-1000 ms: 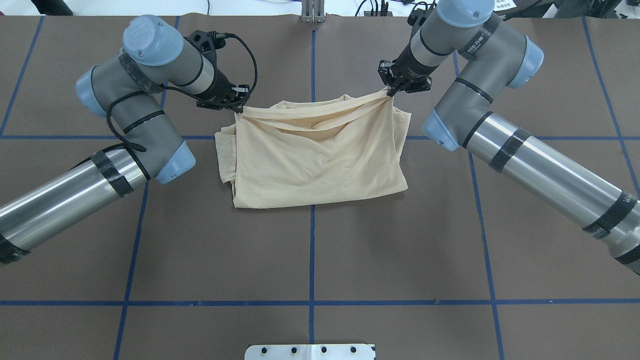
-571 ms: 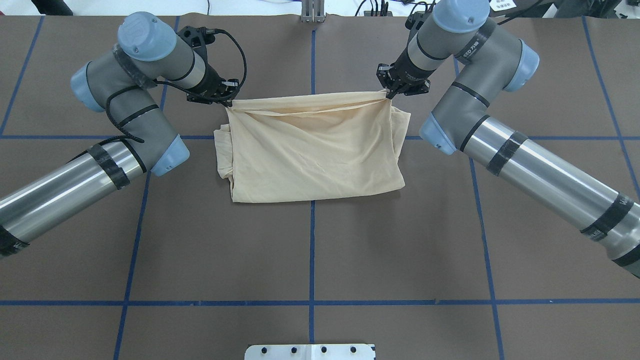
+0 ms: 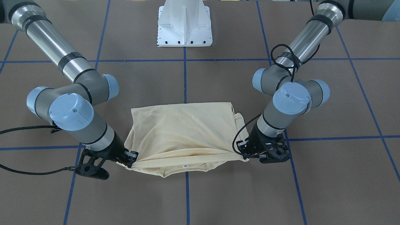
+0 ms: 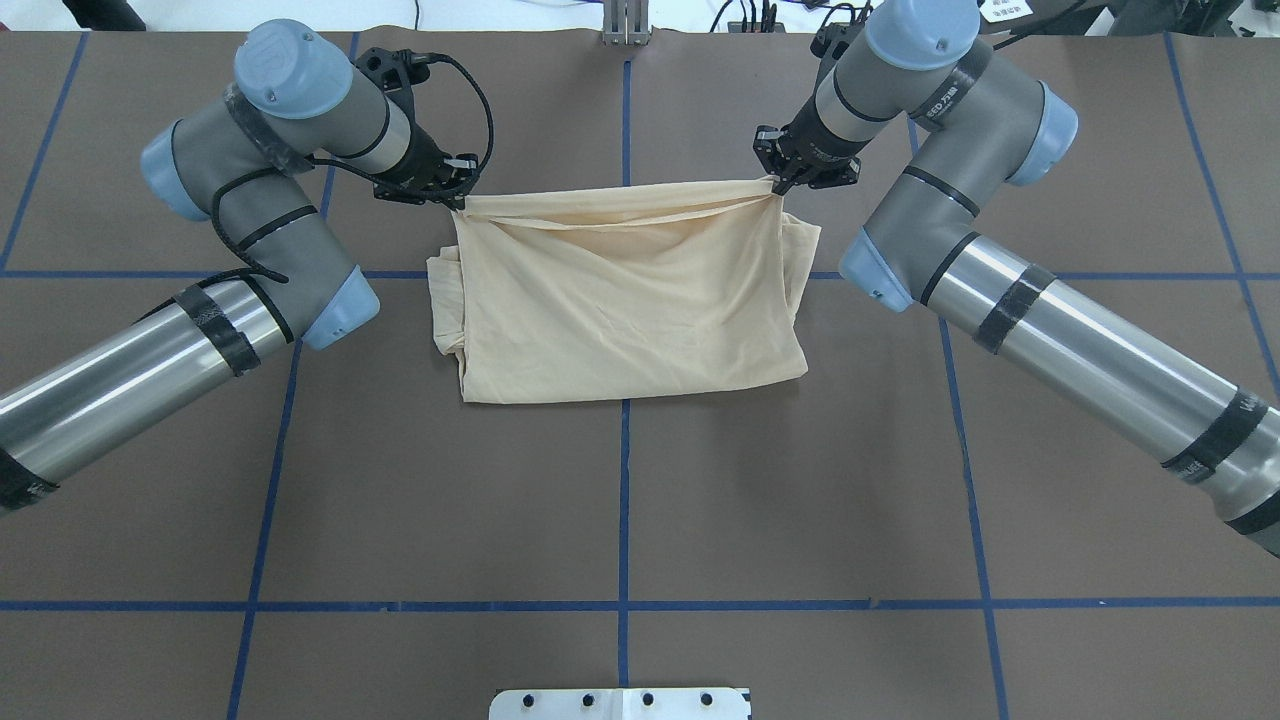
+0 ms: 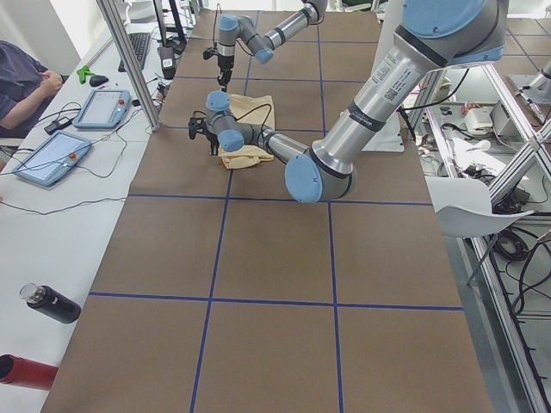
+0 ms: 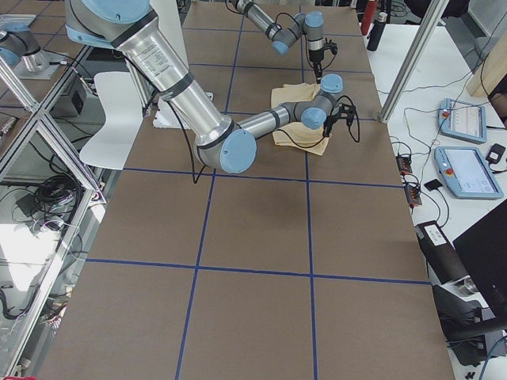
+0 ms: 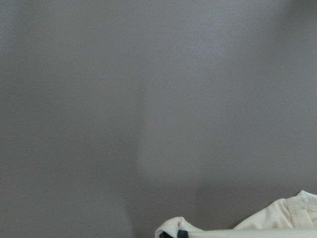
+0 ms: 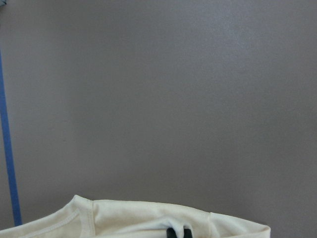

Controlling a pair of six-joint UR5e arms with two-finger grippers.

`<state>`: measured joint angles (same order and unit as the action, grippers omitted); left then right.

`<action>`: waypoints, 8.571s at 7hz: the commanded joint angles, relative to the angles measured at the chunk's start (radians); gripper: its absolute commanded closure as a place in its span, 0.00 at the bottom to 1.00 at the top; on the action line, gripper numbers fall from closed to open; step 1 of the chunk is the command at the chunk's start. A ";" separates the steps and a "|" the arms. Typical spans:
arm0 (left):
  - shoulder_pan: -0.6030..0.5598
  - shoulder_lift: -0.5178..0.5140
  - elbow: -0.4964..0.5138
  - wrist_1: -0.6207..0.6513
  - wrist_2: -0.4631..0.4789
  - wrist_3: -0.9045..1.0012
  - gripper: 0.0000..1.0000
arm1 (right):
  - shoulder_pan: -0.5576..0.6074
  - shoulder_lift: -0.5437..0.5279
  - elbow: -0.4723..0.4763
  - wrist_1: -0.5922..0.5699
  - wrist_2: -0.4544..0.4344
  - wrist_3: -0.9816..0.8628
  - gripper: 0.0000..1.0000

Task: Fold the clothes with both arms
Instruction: 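Lift the hem with both grippers and fold it toward the collar, then open both grippers at the collar and lift them off the shirt, then lower the right gripper to the folded shirt's nearest side edge and grasp, then drag the folded shirt toward the robot with the right gripper, then lift the held edge with the right gripper while the left gripper approaches the shirt, then grasp the shirt edge nearest the left gripper with the left gripper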

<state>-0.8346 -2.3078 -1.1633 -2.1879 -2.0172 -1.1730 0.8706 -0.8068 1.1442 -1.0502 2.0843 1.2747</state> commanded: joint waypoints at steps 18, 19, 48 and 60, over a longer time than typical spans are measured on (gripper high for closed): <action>-0.020 0.096 -0.253 0.069 -0.014 -0.008 0.00 | -0.214 -0.313 0.373 -0.008 0.016 0.121 0.26; -0.020 0.096 -0.253 0.069 -0.014 -0.010 0.00 | -0.214 -0.311 0.376 -0.008 0.020 0.120 0.60; 0.479 0.245 -0.513 0.003 0.293 -0.548 0.01 | -0.209 -0.506 0.824 -0.007 -0.058 0.327 0.00; 0.445 0.194 -0.418 0.010 0.291 -0.514 0.23 | -0.206 -0.508 0.810 -0.007 -0.055 0.325 0.00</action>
<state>-0.3899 -2.1134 -1.5844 -2.1781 -1.7262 -1.6879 0.6641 -1.3146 1.9553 -1.0569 2.0293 1.5999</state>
